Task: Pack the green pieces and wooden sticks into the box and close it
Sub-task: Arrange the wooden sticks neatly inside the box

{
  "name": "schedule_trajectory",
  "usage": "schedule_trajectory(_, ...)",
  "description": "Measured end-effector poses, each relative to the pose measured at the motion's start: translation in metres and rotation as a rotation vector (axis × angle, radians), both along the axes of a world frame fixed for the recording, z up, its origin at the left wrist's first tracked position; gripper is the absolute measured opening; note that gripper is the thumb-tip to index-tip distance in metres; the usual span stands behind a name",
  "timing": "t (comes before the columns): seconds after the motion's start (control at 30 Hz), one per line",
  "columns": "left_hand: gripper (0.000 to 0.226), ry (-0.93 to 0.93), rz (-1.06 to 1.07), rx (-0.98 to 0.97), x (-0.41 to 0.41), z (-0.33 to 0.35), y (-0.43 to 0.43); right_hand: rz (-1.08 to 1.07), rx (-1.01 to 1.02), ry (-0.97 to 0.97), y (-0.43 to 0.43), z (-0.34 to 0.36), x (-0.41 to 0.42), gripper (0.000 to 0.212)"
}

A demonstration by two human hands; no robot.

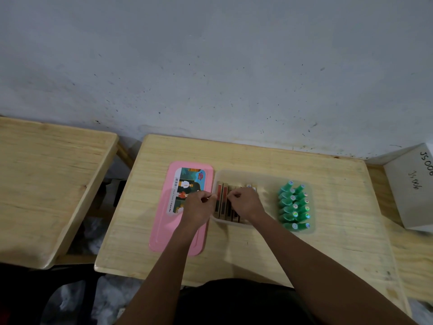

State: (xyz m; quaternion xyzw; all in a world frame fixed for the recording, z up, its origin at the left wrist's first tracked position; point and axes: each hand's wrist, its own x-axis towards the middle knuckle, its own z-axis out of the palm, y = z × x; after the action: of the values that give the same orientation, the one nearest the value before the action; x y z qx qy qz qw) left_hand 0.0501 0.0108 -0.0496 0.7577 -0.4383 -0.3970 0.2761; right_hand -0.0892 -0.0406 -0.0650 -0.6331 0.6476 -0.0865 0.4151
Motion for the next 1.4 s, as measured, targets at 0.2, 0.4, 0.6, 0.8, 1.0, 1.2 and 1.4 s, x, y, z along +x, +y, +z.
schedule_trajectory(0.2, 0.023, 0.001, -0.003, -0.001, 0.000, 0.000, 0.000, -0.013, -0.053, 0.269, 0.005, 0.000, -0.019, 0.016)
schedule_trajectory(0.4, 0.022, -0.002, 0.005, -0.015, -0.001, 0.001, 0.000, 0.104, -0.097, 0.466, 0.012, -0.001, -0.014, 0.030)
schedule_trajectory(0.6, 0.023, -0.016, 0.002, -0.006, -0.001, 0.001, 0.001, 0.124, -0.094, 0.540, 0.009, 0.005, -0.010, 0.028)
schedule_trajectory(0.8, 0.022, -0.021, 0.008, -0.002, -0.002, 0.002, 0.001, 0.114, -0.092, 0.549, 0.007, 0.008, -0.006, 0.025)
schedule_trajectory(1.0, 0.021, -0.012, 0.011, -0.013, -0.003, 0.002, 0.001, -0.034, -0.055, 0.367, 0.005, 0.013, -0.019, 0.039)
schedule_trajectory(1.2, 0.022, -0.025, 0.008, -0.021, -0.002, 0.001, 0.002, 0.003, 0.098, 0.195, 0.003, 0.010, -0.011, 0.036)
schedule_trajectory(1.4, 0.025, -0.031, 0.012, -0.026, -0.002, 0.000, 0.002, 0.044, 0.139, 0.175, 0.000, 0.007, -0.005, 0.034)
